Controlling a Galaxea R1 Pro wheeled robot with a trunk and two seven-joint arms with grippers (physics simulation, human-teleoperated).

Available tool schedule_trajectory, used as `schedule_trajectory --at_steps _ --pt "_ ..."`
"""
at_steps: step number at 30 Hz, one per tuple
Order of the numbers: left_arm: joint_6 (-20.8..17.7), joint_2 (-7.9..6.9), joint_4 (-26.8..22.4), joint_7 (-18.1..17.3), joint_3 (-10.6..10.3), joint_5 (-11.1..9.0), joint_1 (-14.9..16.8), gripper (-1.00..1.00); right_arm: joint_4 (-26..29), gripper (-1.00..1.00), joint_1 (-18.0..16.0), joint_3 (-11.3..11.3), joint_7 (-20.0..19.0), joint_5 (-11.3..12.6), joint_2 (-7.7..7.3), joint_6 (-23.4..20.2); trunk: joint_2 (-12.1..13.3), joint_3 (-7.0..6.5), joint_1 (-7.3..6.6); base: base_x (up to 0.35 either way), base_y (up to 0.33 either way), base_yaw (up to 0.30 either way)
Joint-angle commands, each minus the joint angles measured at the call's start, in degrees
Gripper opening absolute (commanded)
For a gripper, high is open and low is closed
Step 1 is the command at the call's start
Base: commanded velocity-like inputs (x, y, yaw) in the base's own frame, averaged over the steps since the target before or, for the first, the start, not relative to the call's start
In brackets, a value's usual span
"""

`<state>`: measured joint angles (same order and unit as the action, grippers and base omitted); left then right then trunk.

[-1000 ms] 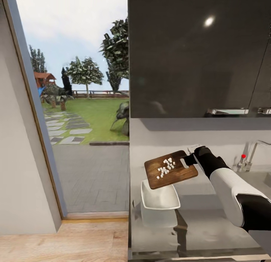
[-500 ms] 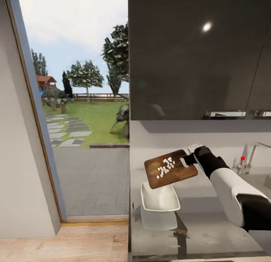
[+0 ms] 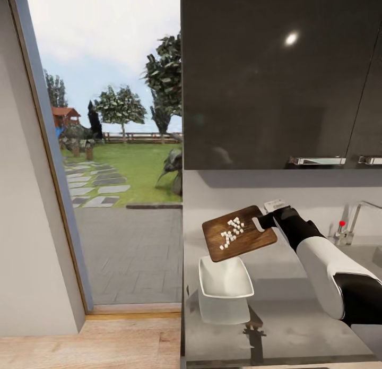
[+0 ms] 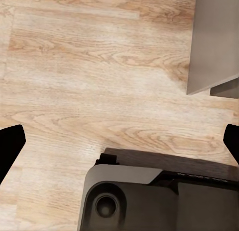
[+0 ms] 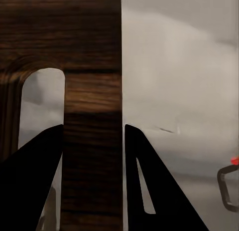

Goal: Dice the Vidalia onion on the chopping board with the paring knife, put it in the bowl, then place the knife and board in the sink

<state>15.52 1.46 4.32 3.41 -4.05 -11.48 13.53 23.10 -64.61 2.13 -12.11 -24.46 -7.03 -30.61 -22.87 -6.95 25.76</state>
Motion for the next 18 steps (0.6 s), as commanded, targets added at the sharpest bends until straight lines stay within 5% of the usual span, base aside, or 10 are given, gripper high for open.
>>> schedule_trajectory --at_steps 1,18 --pt "0.39 0.04 0.25 0.10 -0.44 -0.38 0.09 1.00 0.11 -1.00 0.01 0.24 -0.46 -0.59 0.00 -0.06 -0.05 0.03 0.02 0.000 0.000 0.000" --pt "0.39 -0.14 0.25 0.10 -0.44 -0.38 0.09 1.00 -1.12 -1.00 0.01 0.24 -0.48 -0.52 -0.30 3.97 -0.05 0.03 0.02 0.000 0.000 0.000"
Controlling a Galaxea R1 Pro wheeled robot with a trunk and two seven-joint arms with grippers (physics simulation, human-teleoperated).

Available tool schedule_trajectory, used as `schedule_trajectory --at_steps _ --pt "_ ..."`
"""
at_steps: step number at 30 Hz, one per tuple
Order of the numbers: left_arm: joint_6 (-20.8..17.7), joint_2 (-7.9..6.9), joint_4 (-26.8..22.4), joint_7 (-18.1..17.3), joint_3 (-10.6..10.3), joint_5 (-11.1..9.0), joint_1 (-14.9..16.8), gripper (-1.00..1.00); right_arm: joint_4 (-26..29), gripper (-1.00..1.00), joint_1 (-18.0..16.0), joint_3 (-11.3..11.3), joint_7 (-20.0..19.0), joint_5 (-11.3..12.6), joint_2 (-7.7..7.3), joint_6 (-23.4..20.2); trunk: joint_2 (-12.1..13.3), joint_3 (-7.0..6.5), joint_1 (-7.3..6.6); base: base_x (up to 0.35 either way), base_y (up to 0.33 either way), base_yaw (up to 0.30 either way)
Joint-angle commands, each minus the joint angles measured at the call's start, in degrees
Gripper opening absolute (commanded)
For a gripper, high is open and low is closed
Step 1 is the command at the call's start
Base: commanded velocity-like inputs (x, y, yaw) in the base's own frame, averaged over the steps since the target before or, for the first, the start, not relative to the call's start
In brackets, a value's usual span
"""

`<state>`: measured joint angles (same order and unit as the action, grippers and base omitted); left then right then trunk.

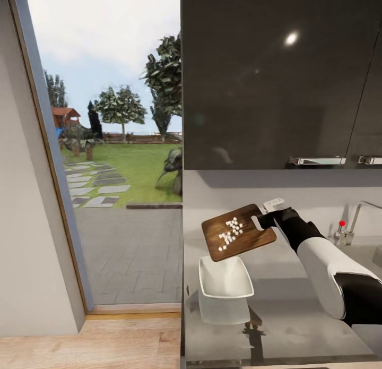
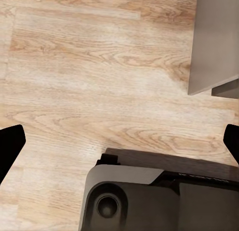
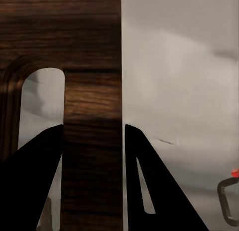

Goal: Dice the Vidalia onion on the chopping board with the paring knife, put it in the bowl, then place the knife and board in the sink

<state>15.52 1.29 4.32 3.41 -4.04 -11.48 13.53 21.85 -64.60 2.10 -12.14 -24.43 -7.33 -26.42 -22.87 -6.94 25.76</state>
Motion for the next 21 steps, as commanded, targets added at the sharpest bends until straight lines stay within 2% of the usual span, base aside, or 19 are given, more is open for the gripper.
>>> schedule_trajectory --at_steps 1,4,11,21 --pt "0.39 0.04 0.25 0.10 -0.44 -0.38 0.09 1.00 0.00 -1.00 0.01 0.27 -0.45 -0.55 -0.01 -0.14 -0.05 0.02 0.02 0.000 0.000 0.000" --pt "0.39 0.02 0.25 0.10 -0.44 -0.38 0.09 1.00 -0.87 -1.00 0.01 0.33 -0.08 -0.54 -0.11 1.39 -0.05 0.02 0.02 0.000 0.000 0.000" --pt "0.39 -0.02 0.25 0.10 -0.44 -0.38 0.09 1.00 -3.53 -1.00 0.01 0.35 4.09 -0.54 -0.14 4.91 -0.05 0.02 0.02 0.000 0.000 0.000" --pt "0.39 -0.05 0.25 0.10 -0.44 -0.38 0.09 1.00 -4.17 -1.00 0.01 0.36 4.66 -0.54 -0.37 5.75 -0.05 0.02 0.02 0.000 0.000 0.000"
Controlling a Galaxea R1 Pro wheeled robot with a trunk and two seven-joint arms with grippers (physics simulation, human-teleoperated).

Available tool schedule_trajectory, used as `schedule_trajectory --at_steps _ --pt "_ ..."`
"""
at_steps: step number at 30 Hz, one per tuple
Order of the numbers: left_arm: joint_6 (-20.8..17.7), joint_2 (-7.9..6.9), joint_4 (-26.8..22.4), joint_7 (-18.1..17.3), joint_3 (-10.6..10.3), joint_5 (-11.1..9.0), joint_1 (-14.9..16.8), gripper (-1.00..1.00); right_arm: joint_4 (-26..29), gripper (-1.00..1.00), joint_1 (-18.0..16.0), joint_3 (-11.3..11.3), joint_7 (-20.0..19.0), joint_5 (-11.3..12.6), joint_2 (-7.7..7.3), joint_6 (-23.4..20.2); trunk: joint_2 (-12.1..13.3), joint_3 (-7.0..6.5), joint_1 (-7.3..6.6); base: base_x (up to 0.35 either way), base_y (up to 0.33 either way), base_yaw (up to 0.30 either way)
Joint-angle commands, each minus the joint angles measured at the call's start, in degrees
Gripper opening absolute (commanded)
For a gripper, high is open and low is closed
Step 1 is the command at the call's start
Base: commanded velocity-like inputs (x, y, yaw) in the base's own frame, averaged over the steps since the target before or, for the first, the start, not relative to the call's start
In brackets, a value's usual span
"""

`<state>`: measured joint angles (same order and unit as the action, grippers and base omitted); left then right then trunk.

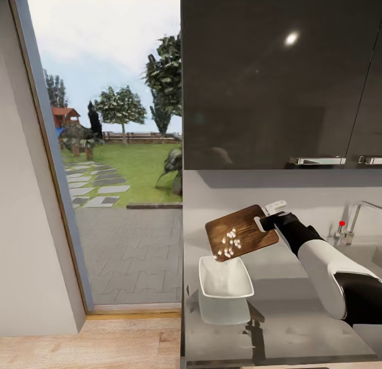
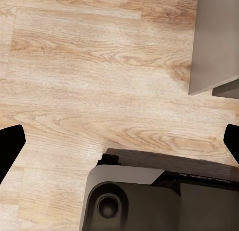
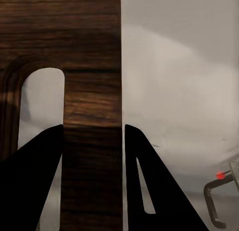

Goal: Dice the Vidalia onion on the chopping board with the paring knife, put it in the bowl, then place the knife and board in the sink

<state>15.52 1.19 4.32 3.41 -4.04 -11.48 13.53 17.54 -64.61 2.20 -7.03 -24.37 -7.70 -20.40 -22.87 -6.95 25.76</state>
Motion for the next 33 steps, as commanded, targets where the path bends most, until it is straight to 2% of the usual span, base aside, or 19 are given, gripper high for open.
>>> schedule_trajectory --at_steps 1,11,17,27,33 --pt "0.39 0.04 0.25 0.11 -0.44 -0.38 0.09 1.00 0.14 -1.00 0.01 0.26 -0.44 -0.59 -0.01 -0.26 -0.05 0.03 0.02 0.000 0.000 0.000" --pt "0.39 0.04 0.25 0.11 -0.44 -0.38 0.09 1.00 0.05 -1.00 0.01 0.26 1.04 -0.59 -0.05 -0.17 -0.05 0.03 0.02 0.000 0.000 0.000" --pt "0.39 0.04 0.25 0.11 -0.44 -0.38 0.09 1.00 0.13 -1.00 0.01 0.26 1.49 -0.64 -0.70 -0.10 -0.05 0.03 0.02 0.000 0.000 0.000" --pt "0.38 0.12 0.25 0.11 -0.44 -0.38 0.09 1.00 0.05 -1.00 0.01 0.30 4.01 -0.55 -0.89 2.85 -0.05 0.03 0.02 0.000 0.000 0.000" --pt "0.38 0.20 0.26 0.11 -0.44 -0.38 0.09 1.00 -0.57 -1.00 0.01 1.16 2.48 0.24 -3.16 2.58 -0.05 0.03 0.02 0.000 0.000 0.000"
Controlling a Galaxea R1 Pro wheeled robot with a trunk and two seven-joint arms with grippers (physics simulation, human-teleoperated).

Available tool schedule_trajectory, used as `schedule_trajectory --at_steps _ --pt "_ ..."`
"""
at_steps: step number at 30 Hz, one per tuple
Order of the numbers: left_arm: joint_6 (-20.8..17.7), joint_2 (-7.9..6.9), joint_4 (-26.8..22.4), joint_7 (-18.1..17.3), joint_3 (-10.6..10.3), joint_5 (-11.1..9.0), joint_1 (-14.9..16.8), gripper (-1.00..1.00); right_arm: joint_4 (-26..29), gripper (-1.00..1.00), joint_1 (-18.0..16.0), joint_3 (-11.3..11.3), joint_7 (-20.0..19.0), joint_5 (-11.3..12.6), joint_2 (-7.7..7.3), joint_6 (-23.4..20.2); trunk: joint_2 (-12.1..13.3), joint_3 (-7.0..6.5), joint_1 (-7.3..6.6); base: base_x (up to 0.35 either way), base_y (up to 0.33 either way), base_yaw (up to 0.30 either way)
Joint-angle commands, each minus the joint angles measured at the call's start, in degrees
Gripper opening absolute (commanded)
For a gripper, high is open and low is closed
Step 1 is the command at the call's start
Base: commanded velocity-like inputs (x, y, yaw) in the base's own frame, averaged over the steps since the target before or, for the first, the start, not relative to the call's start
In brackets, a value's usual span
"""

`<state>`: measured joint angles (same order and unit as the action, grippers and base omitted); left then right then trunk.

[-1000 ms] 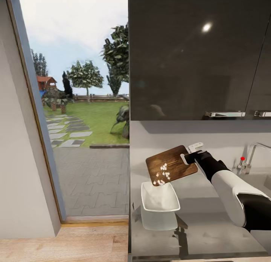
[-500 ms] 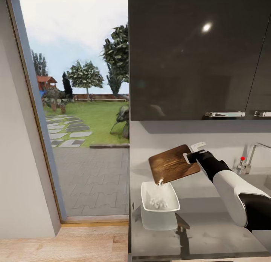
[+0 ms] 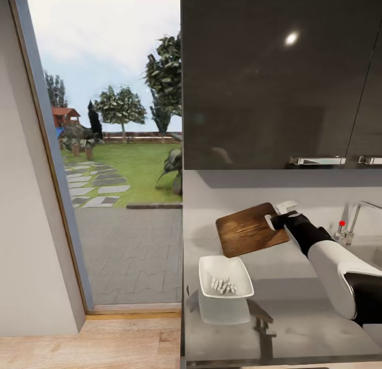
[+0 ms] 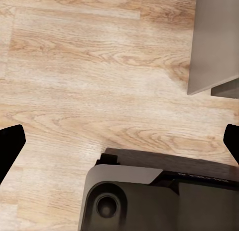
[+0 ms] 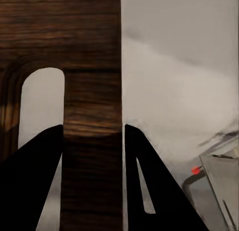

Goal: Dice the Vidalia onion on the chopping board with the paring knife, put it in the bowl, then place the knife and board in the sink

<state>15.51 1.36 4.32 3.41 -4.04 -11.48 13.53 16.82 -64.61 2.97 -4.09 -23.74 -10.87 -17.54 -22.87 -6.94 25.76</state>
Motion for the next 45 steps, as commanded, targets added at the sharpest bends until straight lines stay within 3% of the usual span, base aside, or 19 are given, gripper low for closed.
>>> schedule_trajectory --at_steps 1,6,9,17,23,41,45 --pt "0.39 0.06 0.29 0.10 -0.44 -0.38 0.09 1.00 -0.55 -1.00 0.01 1.21 -1.34 0.22 -0.59 -0.32 -0.05 0.02 0.02 0.000 -0.022 0.000" --pt "0.40 0.18 0.33 0.10 -0.44 -0.38 0.09 1.00 -5.68 -1.00 0.01 8.41 -5.37 5.45 -3.59 -0.38 -0.05 0.02 0.02 -0.075 -0.175 0.000" --pt "0.40 0.21 0.34 0.10 -0.44 -0.38 0.09 1.00 -7.41 -1.00 0.01 9.87 -5.80 6.49 -4.18 -0.39 -0.05 0.02 0.02 -0.130 -0.267 0.000" --pt "0.32 0.22 0.34 0.10 -0.44 -0.38 0.09 1.00 -8.10 -1.00 0.01 10.53 -5.84 7.24 -4.26 -0.46 -0.05 0.02 0.02 -0.141 -0.282 0.000" --pt "0.31 0.22 0.34 0.10 -0.44 -0.38 0.09 1.00 -8.12 -1.00 0.01 10.49 -5.89 9.71 -4.21 -0.41 -0.05 0.02 0.02 -0.114 -0.293 0.000" --pt "0.39 0.20 0.34 0.19 -0.44 -0.38 0.09 1.00 -9.28 -1.00 0.01 10.48 -5.81 10.12 -4.23 -0.54 -0.05 -0.04 0.02 -0.010 -0.310 -0.011" --pt "0.40 0.19 0.34 0.19 -0.44 -0.38 0.09 1.00 -9.32 -1.00 0.01 10.52 -5.65 10.54 -4.05 -3.13 -0.05 -0.04 0.02 0.000 -0.312 0.000"
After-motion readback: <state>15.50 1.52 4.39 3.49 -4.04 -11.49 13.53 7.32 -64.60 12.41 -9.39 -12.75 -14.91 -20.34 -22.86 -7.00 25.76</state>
